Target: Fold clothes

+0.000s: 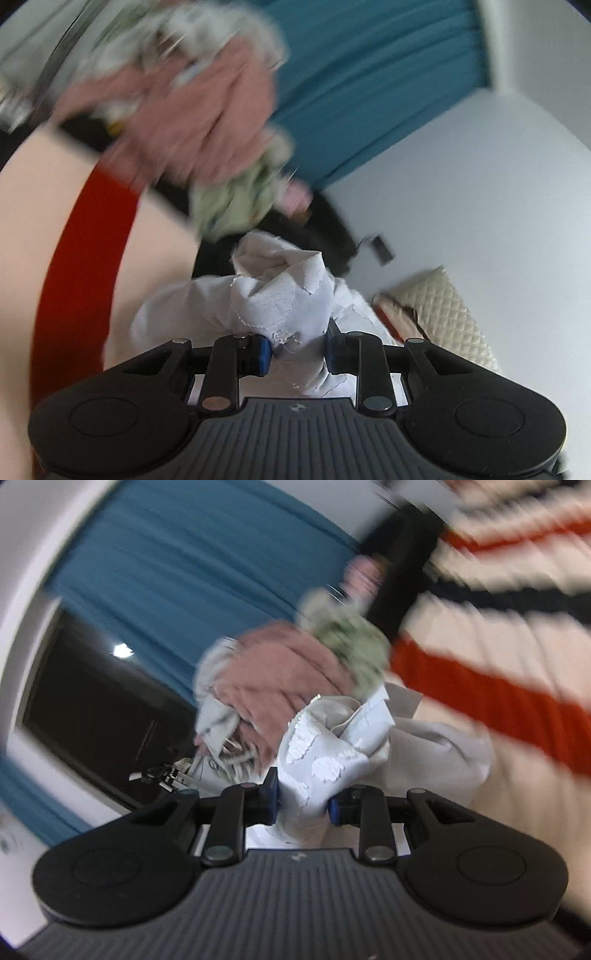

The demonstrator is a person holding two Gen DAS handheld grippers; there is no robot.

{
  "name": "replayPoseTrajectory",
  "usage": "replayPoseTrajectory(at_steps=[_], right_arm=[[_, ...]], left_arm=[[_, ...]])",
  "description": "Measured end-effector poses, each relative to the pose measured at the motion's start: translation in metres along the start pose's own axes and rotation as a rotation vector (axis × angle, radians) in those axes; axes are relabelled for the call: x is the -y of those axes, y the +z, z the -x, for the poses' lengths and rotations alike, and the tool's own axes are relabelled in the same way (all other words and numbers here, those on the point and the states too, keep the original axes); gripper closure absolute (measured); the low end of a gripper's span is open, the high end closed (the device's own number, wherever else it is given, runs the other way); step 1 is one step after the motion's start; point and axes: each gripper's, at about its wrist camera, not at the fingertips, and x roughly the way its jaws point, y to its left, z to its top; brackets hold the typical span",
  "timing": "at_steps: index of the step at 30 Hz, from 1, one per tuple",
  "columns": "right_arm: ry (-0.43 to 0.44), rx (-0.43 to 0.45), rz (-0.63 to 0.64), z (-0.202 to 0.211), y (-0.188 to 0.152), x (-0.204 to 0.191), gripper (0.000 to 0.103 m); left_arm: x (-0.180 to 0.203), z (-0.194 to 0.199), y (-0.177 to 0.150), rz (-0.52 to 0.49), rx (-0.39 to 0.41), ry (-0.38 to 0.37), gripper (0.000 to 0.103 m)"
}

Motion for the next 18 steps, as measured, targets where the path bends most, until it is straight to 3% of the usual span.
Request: replayPoseTrajectory(at_steps=[2, 4, 6, 10, 14, 18], right_arm=[[-0.041, 0.001, 0.049, -0.014, -0.015, 0.02, 0.075], [-0.105, -0.039, 0.051, -0.029, -0.036, 0.051, 0.075], [-0.148, -0.094, -0.005, -0.031, -0.057, 0.076, 0.075], [-0.232, -0.206, -0.125, -0.033, -0.101, 0.126, 0.069], [-0.29, -0.239, -0.154, -0.016, -0.103, 0.117, 0.067], [-0.339, -0.26, -0.117, 0.011, -0.095, 0.084, 0.067]], left_arm=[[-0.01, -0.021, -0.014, -0.074, 0.024, 0.017, 0.075], [-0.035, -0.039, -0.038, -0.075, -0.055, 0.073, 0.075], [-0.059, -0.051, -0.062, -0.089, -0.138, 0.133, 0.075], [-0.065, -0.038, -0.088, -0.223, -0.149, 0.171, 0.067], [-0.041, -0.014, -0.089, -0.299, -0.144, 0.218, 0.064], [0.002, 0.042, -0.084, -0.36, -0.099, 0.222, 0.056]])
